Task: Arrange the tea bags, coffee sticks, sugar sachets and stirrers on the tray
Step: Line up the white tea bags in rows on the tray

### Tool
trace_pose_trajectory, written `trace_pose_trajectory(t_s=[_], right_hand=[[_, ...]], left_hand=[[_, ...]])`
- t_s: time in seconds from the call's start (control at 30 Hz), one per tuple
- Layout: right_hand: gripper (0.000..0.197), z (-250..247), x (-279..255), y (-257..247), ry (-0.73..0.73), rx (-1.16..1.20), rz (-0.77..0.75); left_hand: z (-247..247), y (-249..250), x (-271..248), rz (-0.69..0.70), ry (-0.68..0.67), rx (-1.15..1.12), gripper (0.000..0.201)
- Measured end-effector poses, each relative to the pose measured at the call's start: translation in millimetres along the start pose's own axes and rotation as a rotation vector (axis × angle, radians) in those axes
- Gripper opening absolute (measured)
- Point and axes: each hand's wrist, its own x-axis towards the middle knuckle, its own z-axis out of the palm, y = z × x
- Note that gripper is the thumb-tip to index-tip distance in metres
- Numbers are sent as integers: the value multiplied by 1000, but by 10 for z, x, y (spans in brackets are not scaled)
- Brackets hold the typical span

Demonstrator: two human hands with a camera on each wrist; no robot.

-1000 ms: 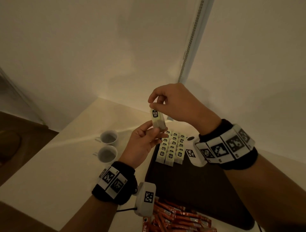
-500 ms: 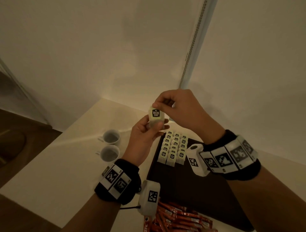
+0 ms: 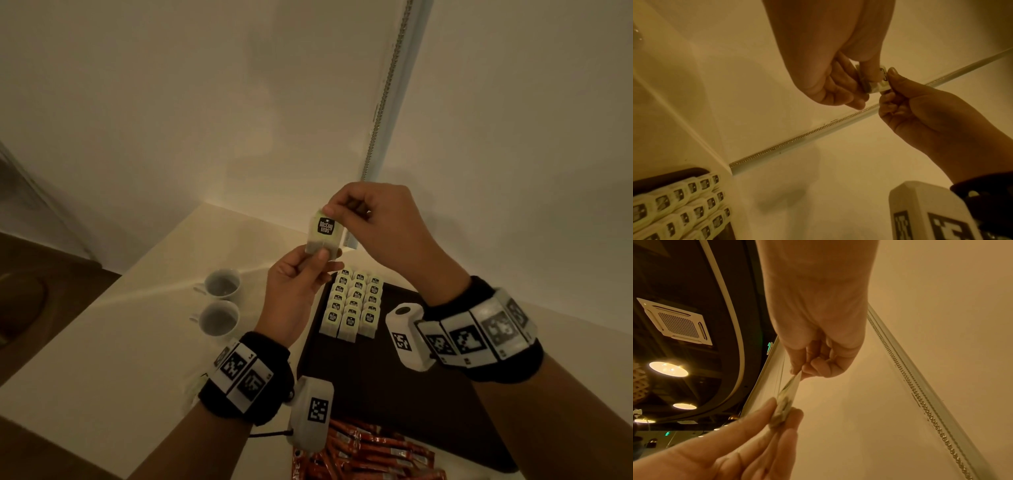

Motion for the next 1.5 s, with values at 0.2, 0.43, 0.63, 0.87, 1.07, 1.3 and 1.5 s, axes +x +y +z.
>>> trace_pose_trajectory(t_s=[0.2,0.43,0.63,0.87,1.07,1.3,1.5], right_hand=[[4,-73,-141,421,-20,-2,127],[14,21,-708,1390,-291,-211,463],[20,311,-1145,1903,-580,-215,688],[15,580,-1265,2269,-533,-212,793],[13,709,-1225,2380,-375,-182,834],[14,791,-1182,2334,-253,-247,763],[14,1425,-1191,1545,-537,-80,285]], left_hand=[[-296,-41,-124,-127,-15,210,33],[-1183,-20,-610,-227,79,596,18],[-1855,-37,-1121,-388,276,668,16],[-2352,-6,-1537,-573,469,690,19],[-2510,85,-1658,-649,529,682,20],[-2491,95,-1695,-619,536,687,20],[-2489,33,-1798,-600,525,698,20]])
